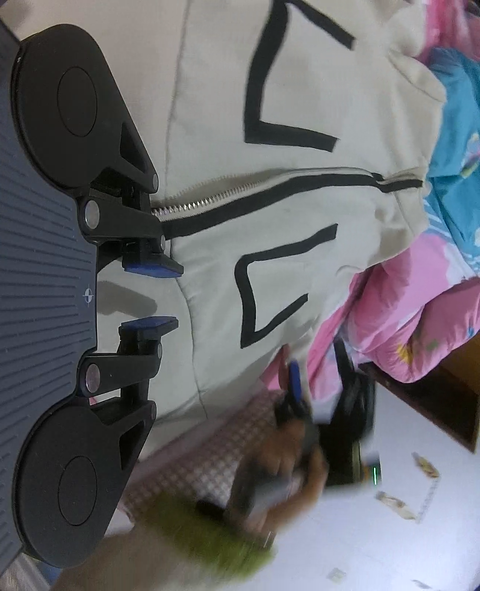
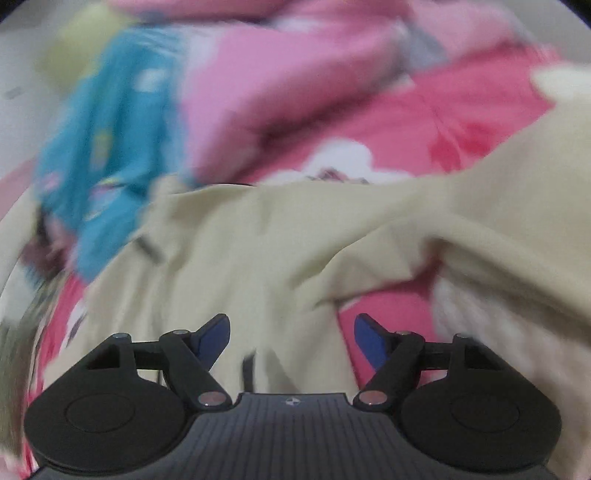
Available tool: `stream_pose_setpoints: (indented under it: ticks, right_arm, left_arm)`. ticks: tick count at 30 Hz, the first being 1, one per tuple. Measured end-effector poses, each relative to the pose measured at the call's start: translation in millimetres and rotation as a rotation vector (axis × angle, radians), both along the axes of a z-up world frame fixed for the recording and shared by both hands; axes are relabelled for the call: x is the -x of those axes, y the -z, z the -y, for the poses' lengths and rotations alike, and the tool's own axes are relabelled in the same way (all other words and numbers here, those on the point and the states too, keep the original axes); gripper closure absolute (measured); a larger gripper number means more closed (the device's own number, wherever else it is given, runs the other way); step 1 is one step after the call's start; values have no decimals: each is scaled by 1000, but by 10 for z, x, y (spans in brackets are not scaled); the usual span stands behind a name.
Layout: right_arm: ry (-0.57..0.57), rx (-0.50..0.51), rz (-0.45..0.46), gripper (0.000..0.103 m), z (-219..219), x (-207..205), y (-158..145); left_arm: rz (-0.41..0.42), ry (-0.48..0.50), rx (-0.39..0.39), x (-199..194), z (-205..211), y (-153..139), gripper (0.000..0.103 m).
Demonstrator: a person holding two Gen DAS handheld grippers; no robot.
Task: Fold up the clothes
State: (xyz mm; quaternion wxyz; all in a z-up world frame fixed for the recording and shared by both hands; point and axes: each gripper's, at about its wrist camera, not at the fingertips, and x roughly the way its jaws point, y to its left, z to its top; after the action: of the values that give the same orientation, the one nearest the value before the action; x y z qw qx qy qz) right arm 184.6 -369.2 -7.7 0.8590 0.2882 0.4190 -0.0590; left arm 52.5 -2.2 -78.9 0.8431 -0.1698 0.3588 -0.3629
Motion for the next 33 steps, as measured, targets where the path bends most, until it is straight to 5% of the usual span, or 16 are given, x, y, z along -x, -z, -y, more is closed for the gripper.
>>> stream_pose_setpoints:
  ticks: [3, 5, 6, 9, 10, 14, 17, 22, 27, 33]
  right_arm:
    - [74, 92, -98, 28, -48, -363, 264]
    - [144, 103, -83, 29, 0, -414, 333]
    - [162, 105, -64, 35, 18, -423, 332]
    - [120, 186, -8, 85, -12, -442, 231]
    - [99, 226, 20, 86, -38, -420, 162]
    - [80, 442, -5, 87, -5, -540, 226]
    - [88, 393, -16, 86, 140, -550, 372]
    - [22, 373, -31, 46, 76, -359, 122]
    - [-108, 427, 6, 45, -240, 138, -336]
    - [-385, 450, 117, 70, -700, 871, -356]
  left_arm:
    - [-16, 11, 55, -30, -86, 60, 81]
    - [-19, 19, 84, -34, -131, 94, 81]
    - [-15, 23, 94, -30, -142, 110, 81]
    - [8, 35, 102, -8, -144, 137, 81]
    - [14, 40, 102, -2, -145, 140, 82]
    - [24, 51, 106, -15, -155, 150, 82]
    - [22, 53, 109, -16, -177, 147, 82]
    - [17, 44, 117, -14, -203, 138, 82]
    - [11, 31, 124, -16, -231, 124, 82]
    - [31, -18, 96, -3, -280, 0, 82]
